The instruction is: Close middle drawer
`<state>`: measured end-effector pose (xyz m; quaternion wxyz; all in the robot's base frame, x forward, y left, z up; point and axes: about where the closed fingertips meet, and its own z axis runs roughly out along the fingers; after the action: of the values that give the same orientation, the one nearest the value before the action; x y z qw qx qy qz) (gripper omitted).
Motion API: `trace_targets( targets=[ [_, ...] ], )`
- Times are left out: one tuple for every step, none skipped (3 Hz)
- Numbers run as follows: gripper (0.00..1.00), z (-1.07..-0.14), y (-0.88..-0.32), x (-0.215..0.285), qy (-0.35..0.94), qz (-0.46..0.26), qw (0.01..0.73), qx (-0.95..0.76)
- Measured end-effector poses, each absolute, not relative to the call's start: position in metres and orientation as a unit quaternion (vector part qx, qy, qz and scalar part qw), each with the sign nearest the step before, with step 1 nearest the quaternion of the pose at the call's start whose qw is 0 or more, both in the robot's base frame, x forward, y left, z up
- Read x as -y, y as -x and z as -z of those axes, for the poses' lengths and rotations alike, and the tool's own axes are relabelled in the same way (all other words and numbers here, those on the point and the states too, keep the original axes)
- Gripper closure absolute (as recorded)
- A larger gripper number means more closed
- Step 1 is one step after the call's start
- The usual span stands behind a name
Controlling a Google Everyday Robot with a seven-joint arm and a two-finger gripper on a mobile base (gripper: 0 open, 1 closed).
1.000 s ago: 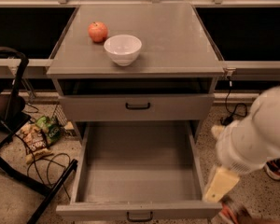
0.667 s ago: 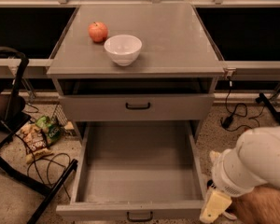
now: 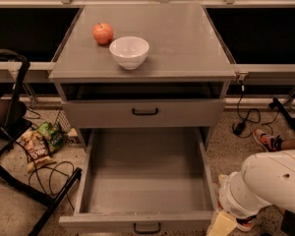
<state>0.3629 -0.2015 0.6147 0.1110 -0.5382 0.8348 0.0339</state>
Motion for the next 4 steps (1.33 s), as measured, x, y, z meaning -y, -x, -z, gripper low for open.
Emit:
trace_targets(
  targets=[
    [0.16, -0.567, -0.345, 0.191, 0.538, -0.055, 0.096, -0.836],
    [0.41, -0.478, -0.299, 0.177, 0.535, -0.095, 0.067, -0.837],
    [0.64, -0.408, -0.274, 0.17, 0.53, -0.127, 0.067, -0.836],
    [0.88, -0.359, -0.282, 0.154, 0.528, -0.156, 0.104, -0.828]
  ],
)
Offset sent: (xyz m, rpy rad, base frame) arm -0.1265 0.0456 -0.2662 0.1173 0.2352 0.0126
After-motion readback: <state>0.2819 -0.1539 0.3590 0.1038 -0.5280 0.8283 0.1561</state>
